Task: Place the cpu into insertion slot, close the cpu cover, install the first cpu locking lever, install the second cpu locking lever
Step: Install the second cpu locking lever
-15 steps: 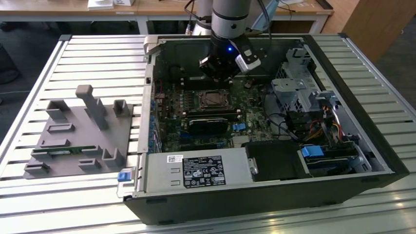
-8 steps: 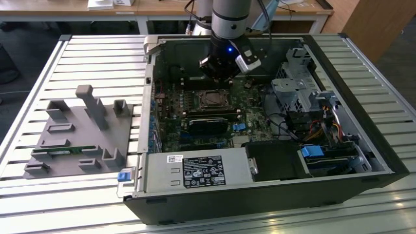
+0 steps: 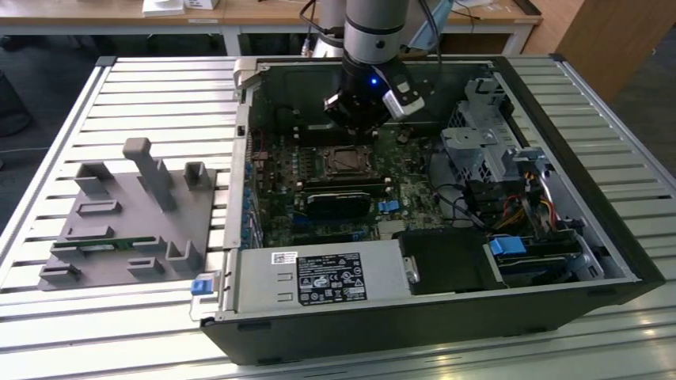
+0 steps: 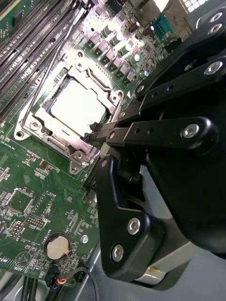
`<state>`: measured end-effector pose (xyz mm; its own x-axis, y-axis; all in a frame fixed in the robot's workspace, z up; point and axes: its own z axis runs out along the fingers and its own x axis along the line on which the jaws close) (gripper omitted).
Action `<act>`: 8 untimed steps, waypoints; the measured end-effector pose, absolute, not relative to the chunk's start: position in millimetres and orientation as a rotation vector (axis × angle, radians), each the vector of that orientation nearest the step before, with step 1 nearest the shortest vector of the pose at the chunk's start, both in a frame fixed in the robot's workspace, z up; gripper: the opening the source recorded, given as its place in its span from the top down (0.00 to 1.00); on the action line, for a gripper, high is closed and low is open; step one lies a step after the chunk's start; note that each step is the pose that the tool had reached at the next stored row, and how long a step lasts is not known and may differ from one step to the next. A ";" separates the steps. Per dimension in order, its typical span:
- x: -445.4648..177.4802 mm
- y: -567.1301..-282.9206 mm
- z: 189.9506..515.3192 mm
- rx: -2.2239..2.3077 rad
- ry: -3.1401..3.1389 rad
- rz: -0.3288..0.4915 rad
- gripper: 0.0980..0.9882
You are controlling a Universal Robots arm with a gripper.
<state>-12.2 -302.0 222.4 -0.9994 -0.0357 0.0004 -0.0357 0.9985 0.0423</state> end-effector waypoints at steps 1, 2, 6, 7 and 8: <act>-12.2 -302.2 222.3 0.056 -3.139 -0.066 0.99; -12.2 -302.5 222.4 0.056 -3.139 -0.066 0.99; -12.2 -303.4 222.3 0.056 -3.139 -0.067 0.99; -12.2 -303.7 222.3 0.056 -3.139 -0.066 0.99; -12.2 -304.0 222.3 0.056 -3.139 -0.067 0.99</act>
